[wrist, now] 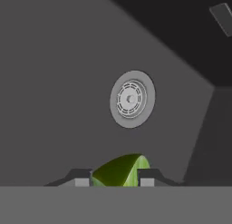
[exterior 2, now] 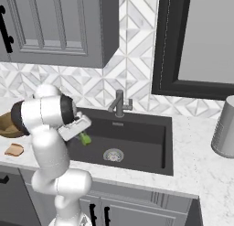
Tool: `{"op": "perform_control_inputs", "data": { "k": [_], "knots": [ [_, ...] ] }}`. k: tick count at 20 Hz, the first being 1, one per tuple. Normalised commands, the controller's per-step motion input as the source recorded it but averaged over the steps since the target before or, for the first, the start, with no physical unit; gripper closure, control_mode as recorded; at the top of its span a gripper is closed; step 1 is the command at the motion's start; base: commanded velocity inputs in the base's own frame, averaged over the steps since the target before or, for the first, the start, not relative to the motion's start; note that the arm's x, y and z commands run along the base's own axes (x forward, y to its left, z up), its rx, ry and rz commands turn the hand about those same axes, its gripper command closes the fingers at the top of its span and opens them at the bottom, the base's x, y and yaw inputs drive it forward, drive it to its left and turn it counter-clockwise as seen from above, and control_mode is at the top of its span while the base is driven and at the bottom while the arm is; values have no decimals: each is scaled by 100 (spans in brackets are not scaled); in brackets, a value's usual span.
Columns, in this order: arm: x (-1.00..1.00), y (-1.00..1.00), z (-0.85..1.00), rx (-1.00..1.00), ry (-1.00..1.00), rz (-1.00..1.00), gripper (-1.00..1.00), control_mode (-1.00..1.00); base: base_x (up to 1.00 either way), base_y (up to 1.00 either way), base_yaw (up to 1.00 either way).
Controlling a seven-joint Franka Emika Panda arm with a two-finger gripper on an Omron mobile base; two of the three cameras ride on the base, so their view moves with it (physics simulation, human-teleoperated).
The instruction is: Pick the lemon wedge from the sink and place it in the bowl. Then pick the bowl and place it in the microwave. Then close the microwave door and press the start button.
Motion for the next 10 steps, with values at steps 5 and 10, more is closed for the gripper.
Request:
{"op": "perform_control_inputs", "data": {
  "k": [5,10],
  "knots": [
    [-44,48,100,10,-26,10,100,-100,0,0,0],
    [-22,78,100,20,-15,16,100,-100,0,0,0]
  ]
}}
